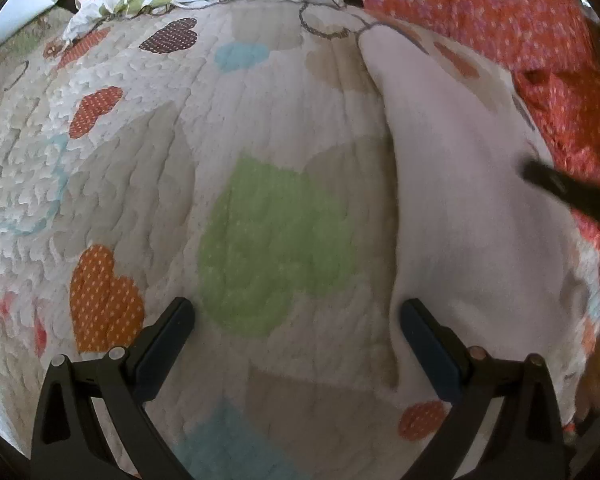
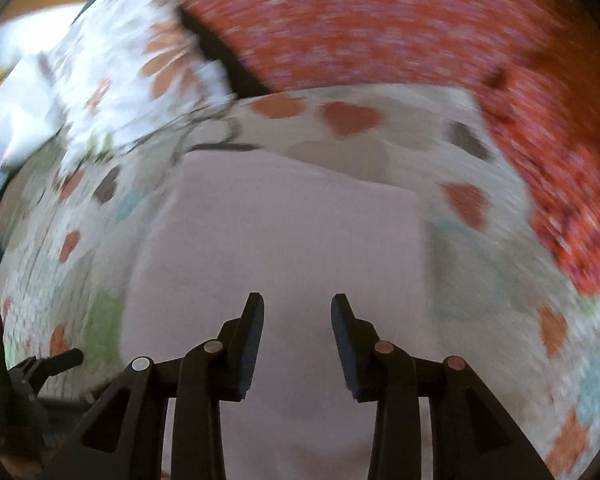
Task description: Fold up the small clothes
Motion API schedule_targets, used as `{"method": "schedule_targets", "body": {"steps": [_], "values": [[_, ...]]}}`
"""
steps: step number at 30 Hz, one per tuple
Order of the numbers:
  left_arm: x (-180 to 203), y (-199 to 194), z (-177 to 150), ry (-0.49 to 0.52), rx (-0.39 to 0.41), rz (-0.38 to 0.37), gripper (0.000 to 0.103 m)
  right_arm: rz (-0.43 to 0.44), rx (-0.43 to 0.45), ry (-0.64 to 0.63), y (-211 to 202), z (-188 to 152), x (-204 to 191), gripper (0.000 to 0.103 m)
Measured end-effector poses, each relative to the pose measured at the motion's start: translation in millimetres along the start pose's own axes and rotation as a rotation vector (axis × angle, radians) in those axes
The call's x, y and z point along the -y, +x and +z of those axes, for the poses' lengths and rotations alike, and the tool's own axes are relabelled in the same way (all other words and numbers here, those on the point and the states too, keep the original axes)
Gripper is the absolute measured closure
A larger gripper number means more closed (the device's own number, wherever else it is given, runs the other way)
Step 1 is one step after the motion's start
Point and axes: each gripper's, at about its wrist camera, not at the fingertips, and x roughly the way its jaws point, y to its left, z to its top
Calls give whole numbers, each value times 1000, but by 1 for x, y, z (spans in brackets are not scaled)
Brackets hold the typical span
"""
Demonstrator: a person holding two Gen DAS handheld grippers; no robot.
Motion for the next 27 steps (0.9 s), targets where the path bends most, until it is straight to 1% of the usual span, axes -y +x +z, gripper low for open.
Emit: {"method": "schedule_targets", "body": {"steps": [2,3,4,5,7,9,11,14,16,17,18,20,22,25,26,27], "values": [[3,-1,-6,26,9,18,0,46,-50,-70,27,14,-28,65],[4,-1,-8,38,13,25,0,46,-70,-94,39,20,-39,65],[4,-1,-9,40,15,24,0,27,-83,-117,51,28,-48,65],[4,-2,-8,37,16,17,0,1,-77,-134,62,39,-57,65],[1,-2,-6,29,10,-1,0,-9,-75,-124,75,59,-62,65],[-1,-3,-6,25,6,-14,0,3,-115,-81,95,78,-62,65],[-3,-4,-5,24,1,-25,0,-12,-127,-62,109,90,-62,63],[-8,-6,-4,27,-4,-36,0,-16,-128,-28,109,100,-62,63],[-12,-9,-4,22,-8,-46,0,3,-73,10,87,101,-52,63],[-13,-10,-3,19,-10,-51,0,5,-40,25,71,97,-46,63],[-14,-10,-3,16,-12,-56,0,-1,-28,28,60,92,-41,62],[-16,-13,-3,5,-15,-69,0,-15,-24,27,37,74,-28,60],[-18,-16,-3,-5,-15,-81,0,-42,-42,21,22,53,-15,56],[-22,-17,-7,-8,-11,-81,0,-111,-91,27,6,11,9,53],[-22,-17,-8,-8,-8,-78,0,-125,-118,46,3,-8,20,50],[-22,-18,-10,-7,1,-74,0,-125,-140,67,1,-24,29,46]]}}
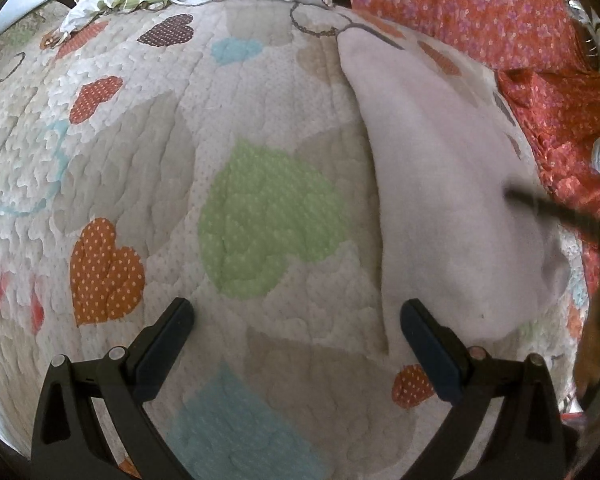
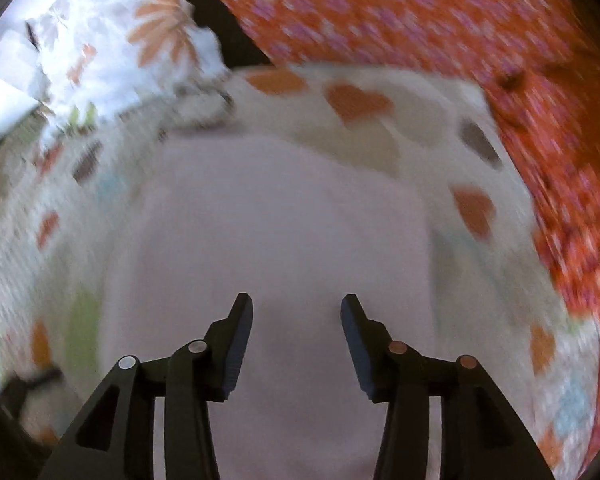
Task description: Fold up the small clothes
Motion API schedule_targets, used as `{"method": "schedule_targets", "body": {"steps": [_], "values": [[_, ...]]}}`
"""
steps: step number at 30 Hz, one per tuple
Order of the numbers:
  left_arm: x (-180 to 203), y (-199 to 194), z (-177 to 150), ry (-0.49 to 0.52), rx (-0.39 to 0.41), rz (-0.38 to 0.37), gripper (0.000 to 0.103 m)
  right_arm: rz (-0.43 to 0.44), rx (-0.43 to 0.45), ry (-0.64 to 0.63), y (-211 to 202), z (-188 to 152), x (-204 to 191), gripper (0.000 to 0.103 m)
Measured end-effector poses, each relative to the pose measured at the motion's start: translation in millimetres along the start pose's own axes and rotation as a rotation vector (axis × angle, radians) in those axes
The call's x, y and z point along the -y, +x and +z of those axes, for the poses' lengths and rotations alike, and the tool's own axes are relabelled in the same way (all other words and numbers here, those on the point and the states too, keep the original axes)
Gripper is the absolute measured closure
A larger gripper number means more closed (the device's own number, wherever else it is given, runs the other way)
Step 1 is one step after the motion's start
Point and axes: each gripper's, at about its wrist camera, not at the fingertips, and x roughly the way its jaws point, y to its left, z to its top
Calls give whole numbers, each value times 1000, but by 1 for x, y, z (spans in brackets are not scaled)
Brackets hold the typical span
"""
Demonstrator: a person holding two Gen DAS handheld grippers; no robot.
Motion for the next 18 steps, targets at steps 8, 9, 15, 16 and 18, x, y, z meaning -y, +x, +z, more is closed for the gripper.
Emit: {"method": "schedule_targets", "body": {"steps": [8,9,15,16,18], "values": [[10,-26,-36,21,169,65,0,27,70,148,-33,-76,50,31],[13,-35,-41,44,215,93,0,-7,108,139,-40,-80,51,31],[26,-109,-81,98,518,260,0,-58,225,152,-65,-82,44,31],[25,-120,-85,83,553,280,0,-58,226,152,-67,-82,45,31],[26,-136,-88,47,603,307,0,-49,227,153,-70,-83,44,31]]}}
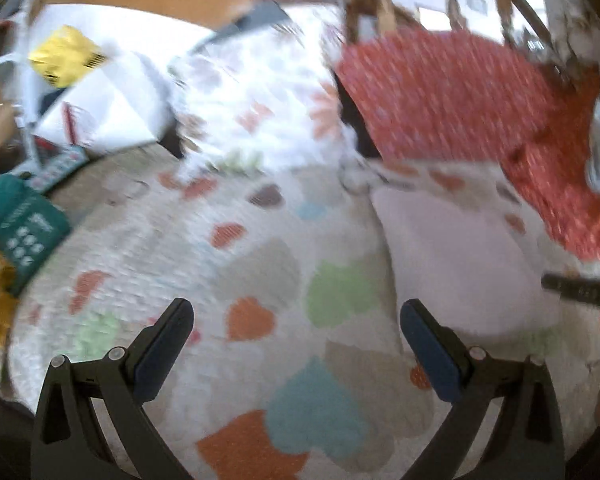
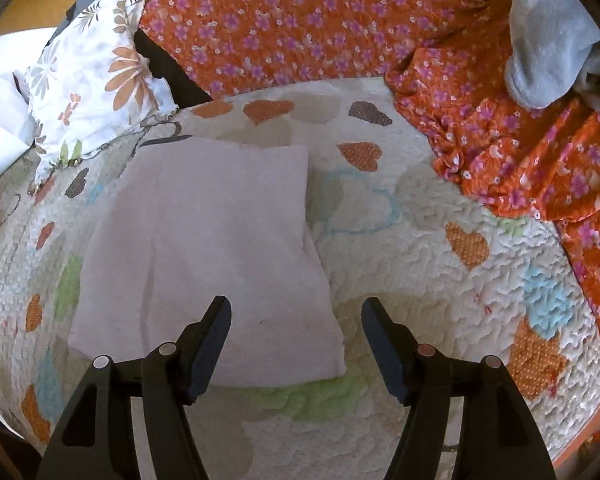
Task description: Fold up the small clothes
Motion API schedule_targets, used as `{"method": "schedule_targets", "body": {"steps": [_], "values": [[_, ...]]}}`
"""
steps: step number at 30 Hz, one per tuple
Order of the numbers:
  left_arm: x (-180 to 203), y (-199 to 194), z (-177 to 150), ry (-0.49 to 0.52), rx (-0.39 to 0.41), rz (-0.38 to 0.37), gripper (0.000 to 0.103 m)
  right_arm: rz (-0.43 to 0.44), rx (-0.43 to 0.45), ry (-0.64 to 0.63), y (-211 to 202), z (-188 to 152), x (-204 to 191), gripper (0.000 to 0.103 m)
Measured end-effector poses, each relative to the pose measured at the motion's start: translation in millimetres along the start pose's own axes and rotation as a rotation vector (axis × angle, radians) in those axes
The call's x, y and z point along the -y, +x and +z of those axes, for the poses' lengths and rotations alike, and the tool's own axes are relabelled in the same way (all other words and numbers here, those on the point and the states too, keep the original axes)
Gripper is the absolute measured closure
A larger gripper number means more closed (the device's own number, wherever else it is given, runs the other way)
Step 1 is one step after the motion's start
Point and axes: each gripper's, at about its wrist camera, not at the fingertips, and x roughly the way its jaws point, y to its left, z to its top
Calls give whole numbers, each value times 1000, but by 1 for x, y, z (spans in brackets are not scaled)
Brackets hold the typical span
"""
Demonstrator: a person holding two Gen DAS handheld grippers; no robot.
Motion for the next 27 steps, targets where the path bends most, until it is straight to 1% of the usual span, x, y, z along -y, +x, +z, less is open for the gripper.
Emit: {"method": "schedule_targets", "body": {"steps": [2,5,7,9,13,16,18,19,22,27], "values": [[-7,-13,9,-40,42,-6,0,3,9,-15,-4,-1,-4,31],[-13,-24,22,-88,86,-44,0,-27,52,-59,-13,-3,-14,31],[-15,-25,30,-111,95,-77,0,-43,82,-84,-19,-3,-18,31],[-14,-29,36,-118,94,-94,0,-54,111,-109,-25,-4,-24,29],[-10,-29,40,-103,39,-89,0,-56,135,-133,-30,-3,-31,27],[-3,-29,37,-79,31,-82,0,-51,137,-143,-31,-4,-34,27],[2,-24,33,-61,-3,-68,0,-53,143,-151,-32,-4,-36,27],[6,-19,30,-53,-36,-68,0,-56,147,-153,-33,-5,-36,27],[12,-10,22,-49,-99,-89,0,-66,160,-158,-36,-5,-37,26],[25,2,11,-7,-173,-26,0,-74,140,-162,-33,-6,-38,24]]}}
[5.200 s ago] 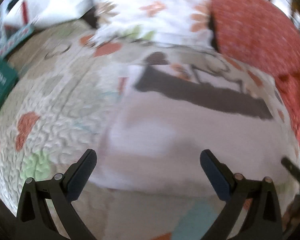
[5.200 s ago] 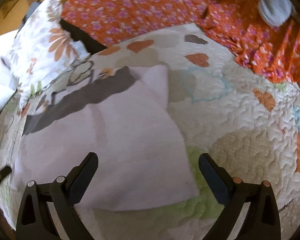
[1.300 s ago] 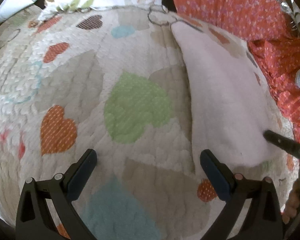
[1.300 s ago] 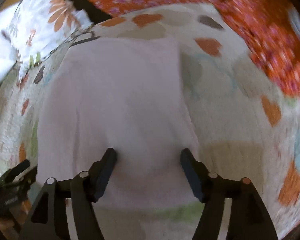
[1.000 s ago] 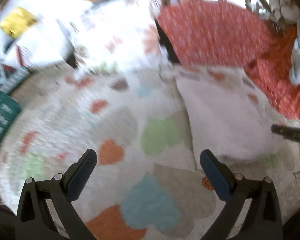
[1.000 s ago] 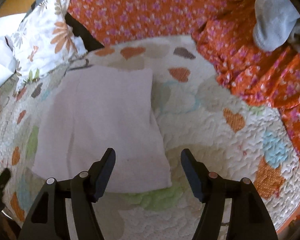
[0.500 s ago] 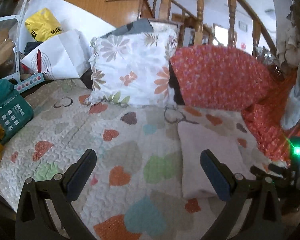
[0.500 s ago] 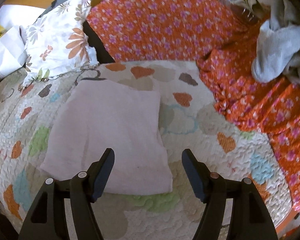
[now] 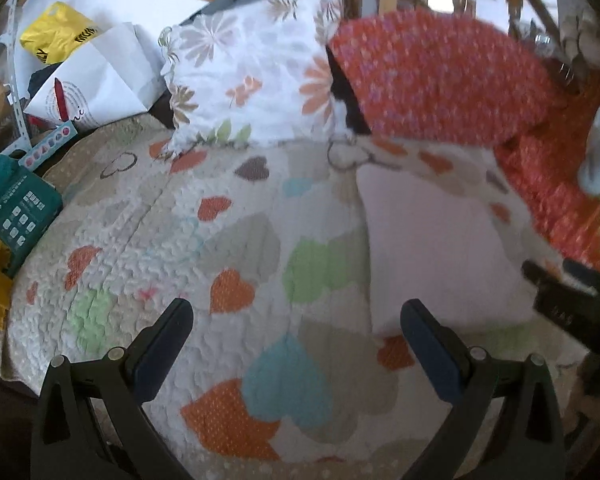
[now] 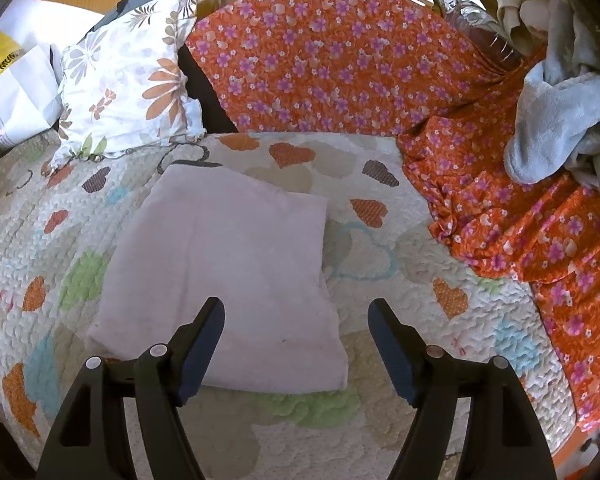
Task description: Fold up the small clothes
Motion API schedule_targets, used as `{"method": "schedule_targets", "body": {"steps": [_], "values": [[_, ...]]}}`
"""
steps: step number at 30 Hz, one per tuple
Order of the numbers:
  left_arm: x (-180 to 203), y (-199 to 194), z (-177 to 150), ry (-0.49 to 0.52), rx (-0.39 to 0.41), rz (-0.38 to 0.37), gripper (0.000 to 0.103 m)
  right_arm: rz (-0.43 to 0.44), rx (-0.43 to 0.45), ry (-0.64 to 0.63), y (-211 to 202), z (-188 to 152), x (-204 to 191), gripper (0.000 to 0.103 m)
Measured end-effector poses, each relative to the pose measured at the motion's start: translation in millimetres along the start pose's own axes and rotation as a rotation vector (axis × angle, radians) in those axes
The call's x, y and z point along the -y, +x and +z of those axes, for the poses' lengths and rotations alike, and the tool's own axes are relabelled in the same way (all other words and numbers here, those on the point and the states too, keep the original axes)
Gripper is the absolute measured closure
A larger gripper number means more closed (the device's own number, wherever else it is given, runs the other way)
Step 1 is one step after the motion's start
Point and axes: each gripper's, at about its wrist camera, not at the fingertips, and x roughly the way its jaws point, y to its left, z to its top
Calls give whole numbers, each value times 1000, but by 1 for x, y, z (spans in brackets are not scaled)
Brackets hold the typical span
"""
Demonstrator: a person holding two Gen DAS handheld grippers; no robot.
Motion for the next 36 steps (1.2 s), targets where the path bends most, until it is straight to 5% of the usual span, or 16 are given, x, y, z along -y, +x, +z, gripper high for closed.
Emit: {"method": "schedule_targets", "body": {"steps": [13,36], "values": [[20,20,-25,109,-128,97,0,7,-62,4,15,-4,0,23],[21,42,-35,123,-198,79,0,12,-83,0,20,-6,-1,21]]}}
